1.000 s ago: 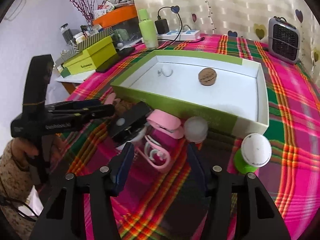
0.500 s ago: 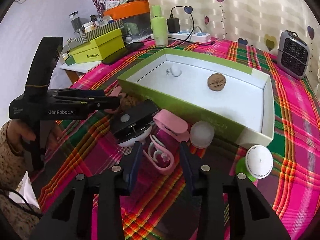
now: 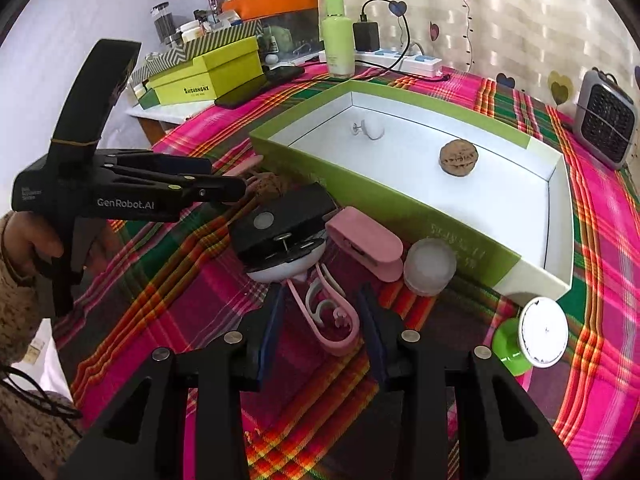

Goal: Organize objects
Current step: 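Grasp the pink cable clip with the right tool while the left tool grasps the pink block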

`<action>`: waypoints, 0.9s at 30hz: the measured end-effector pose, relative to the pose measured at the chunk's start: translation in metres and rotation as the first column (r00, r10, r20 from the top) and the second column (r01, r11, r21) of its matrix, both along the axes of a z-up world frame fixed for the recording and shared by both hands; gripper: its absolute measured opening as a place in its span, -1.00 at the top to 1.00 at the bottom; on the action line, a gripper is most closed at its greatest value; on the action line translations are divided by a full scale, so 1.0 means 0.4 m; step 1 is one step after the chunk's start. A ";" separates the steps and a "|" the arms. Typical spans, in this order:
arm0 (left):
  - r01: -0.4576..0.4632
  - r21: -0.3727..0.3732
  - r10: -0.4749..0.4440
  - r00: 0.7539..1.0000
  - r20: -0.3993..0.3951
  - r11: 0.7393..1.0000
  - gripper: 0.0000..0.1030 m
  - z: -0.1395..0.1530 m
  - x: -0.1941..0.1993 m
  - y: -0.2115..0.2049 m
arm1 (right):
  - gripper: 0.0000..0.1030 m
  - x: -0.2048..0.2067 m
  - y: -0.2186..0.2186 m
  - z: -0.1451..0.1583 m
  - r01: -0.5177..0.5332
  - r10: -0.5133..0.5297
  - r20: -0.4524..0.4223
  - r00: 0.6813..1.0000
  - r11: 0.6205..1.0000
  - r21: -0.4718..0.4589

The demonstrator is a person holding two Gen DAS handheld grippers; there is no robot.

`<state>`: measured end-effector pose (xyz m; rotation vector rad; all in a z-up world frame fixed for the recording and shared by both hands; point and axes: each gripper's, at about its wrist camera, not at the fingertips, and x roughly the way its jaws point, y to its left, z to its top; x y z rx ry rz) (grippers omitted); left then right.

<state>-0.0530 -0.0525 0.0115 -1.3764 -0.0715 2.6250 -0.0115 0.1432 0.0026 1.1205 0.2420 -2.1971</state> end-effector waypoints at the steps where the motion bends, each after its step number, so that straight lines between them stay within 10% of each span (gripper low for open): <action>1: 0.001 -0.002 -0.001 1.000 0.000 1.000 -0.39 0.001 0.001 0.000 | 0.26 0.001 -0.002 0.000 -0.001 0.001 -0.004 1.000 1.000 0.006; 10: 0.027 -0.062 -0.028 0.999 -0.019 0.998 -0.37 -0.001 0.003 0.024 | 0.42 0.013 0.003 0.002 0.020 -0.019 -0.030 0.999 0.999 0.026; 27: 0.080 -0.043 -0.082 0.996 -0.047 0.996 0.50 0.008 0.013 0.052 | 0.52 0.022 0.039 0.017 0.082 -0.082 -0.049 0.995 0.997 -0.006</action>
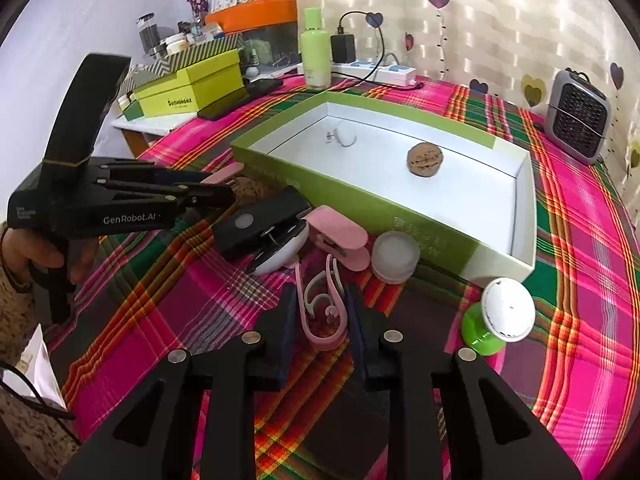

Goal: Organize objects
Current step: 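Grasp the pink cable clip with the right tool while the left tool grasps the pink block, then lower the pink clip into the tray with the right tool while the left tool releases the pink block there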

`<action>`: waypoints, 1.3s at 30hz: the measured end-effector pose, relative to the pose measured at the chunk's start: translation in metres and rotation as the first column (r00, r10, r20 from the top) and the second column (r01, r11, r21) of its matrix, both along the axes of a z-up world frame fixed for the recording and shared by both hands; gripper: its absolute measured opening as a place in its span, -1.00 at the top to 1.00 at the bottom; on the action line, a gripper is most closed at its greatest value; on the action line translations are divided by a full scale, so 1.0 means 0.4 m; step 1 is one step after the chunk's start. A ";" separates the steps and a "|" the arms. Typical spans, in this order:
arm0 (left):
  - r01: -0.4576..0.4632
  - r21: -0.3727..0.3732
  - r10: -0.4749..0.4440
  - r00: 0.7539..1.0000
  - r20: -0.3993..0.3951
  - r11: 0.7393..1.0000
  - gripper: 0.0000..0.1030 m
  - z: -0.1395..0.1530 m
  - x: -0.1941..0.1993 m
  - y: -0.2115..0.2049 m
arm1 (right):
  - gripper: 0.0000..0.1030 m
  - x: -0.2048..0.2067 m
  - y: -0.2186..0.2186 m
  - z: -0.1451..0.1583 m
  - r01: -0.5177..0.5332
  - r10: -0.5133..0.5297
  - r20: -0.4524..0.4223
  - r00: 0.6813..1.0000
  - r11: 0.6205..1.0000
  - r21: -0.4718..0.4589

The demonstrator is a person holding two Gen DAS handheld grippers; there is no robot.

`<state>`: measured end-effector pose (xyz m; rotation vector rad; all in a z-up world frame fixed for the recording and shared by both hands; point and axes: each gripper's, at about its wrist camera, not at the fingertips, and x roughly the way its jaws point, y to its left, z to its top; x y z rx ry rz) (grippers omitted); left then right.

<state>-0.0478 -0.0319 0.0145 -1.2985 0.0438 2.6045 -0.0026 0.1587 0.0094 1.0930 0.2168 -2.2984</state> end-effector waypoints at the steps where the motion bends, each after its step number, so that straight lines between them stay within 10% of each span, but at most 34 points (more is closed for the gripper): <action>1: 0.001 0.007 -0.001 1.000 0.000 1.000 0.52 0.000 0.000 0.000 | 0.52 0.000 0.004 0.002 0.007 -0.007 0.000 1.000 1.000 -0.008; 39: 0.052 0.122 -0.031 0.985 -0.170 0.991 0.69 0.123 0.033 0.010 | 0.52 -0.001 0.037 0.095 0.085 -0.093 -0.051 0.994 0.986 -0.143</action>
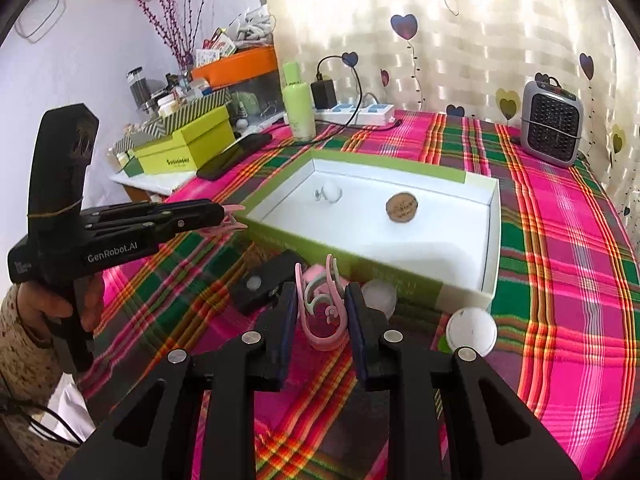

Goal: Organize objects
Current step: 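Lower the pink clip into the tray with the right tool while the left tool releases the pink block there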

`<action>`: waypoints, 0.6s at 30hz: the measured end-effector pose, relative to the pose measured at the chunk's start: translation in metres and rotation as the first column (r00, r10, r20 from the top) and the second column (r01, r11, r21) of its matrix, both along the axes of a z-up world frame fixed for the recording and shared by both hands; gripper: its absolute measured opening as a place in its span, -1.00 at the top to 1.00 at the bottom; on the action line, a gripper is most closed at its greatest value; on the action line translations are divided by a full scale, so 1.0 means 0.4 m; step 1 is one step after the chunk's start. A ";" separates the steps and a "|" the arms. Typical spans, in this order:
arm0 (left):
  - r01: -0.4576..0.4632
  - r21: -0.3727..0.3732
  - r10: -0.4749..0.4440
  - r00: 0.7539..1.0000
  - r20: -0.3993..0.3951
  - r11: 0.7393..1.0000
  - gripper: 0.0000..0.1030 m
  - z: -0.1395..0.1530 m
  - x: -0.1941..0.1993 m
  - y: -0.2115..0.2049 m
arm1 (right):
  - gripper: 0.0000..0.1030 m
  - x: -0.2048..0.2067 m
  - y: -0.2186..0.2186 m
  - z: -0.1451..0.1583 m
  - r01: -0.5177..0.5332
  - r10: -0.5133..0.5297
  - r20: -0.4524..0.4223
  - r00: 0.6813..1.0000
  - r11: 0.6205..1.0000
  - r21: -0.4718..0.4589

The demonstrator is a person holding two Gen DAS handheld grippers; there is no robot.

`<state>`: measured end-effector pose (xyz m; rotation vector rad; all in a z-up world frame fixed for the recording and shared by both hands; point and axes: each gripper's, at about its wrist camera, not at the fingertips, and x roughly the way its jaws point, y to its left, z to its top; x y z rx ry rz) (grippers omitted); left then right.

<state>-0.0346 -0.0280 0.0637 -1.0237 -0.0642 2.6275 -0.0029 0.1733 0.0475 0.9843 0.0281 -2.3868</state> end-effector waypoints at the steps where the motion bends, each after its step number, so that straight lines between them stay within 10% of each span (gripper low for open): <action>1: 0.002 0.005 -0.002 1.000 -0.005 1.000 0.69 0.003 -0.007 0.001 | 0.52 -0.006 -0.001 0.006 0.008 -0.008 -0.005 1.000 1.000 0.001; 18: 0.005 0.010 -0.005 1.000 -0.006 1.000 0.69 -0.008 -0.139 0.028 | 0.52 -0.175 -0.047 0.016 0.055 -0.055 0.020 0.998 0.998 -0.010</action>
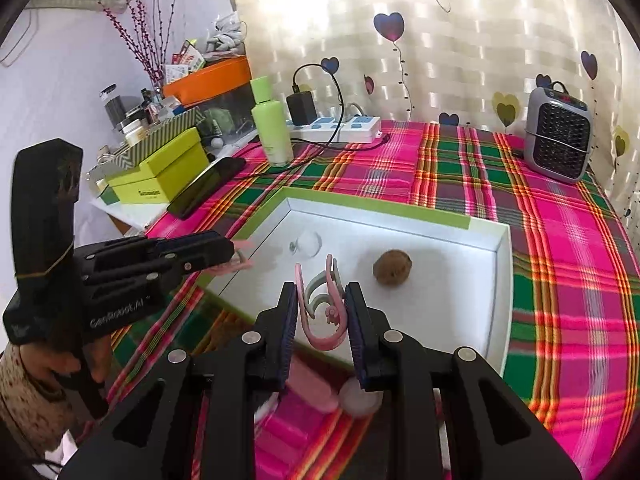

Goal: Organize objects
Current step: 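Lower the pink clip into the tray with the right tool while the left tool releases the pink block there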

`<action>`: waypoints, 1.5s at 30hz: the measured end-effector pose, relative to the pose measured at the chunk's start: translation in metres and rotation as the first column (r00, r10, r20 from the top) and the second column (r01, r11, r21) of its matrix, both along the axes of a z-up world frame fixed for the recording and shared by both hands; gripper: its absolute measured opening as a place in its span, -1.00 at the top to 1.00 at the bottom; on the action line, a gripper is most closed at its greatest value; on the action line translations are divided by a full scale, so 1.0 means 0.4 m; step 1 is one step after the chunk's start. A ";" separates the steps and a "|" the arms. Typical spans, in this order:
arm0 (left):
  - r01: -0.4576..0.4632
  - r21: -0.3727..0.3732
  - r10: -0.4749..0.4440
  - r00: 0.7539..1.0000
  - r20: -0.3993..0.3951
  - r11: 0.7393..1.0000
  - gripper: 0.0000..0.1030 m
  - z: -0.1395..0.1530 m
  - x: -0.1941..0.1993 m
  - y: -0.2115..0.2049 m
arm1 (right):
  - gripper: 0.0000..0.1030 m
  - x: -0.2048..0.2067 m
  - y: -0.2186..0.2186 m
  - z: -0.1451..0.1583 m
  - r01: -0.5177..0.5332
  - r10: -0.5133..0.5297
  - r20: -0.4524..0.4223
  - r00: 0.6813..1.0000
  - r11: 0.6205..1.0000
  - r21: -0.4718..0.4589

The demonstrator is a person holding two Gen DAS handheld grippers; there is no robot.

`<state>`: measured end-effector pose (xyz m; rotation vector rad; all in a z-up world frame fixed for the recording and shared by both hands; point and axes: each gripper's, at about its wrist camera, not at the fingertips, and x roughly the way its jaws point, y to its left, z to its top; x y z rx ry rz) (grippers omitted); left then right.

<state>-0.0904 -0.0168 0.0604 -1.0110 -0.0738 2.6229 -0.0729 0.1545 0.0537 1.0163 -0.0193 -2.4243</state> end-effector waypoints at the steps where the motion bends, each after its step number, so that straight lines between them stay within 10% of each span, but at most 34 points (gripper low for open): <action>1: 0.001 0.000 -0.001 1.000 0.002 1.000 0.69 -0.002 -0.008 0.003 | 0.52 -0.014 -0.004 -0.003 0.003 -0.003 0.003 1.000 1.000 -0.001; 45: 0.023 -0.095 -0.014 0.995 0.097 0.995 0.59 -0.097 -0.128 0.071 | 0.51 -0.214 -0.069 -0.113 0.009 -0.018 0.121 0.992 0.997 0.074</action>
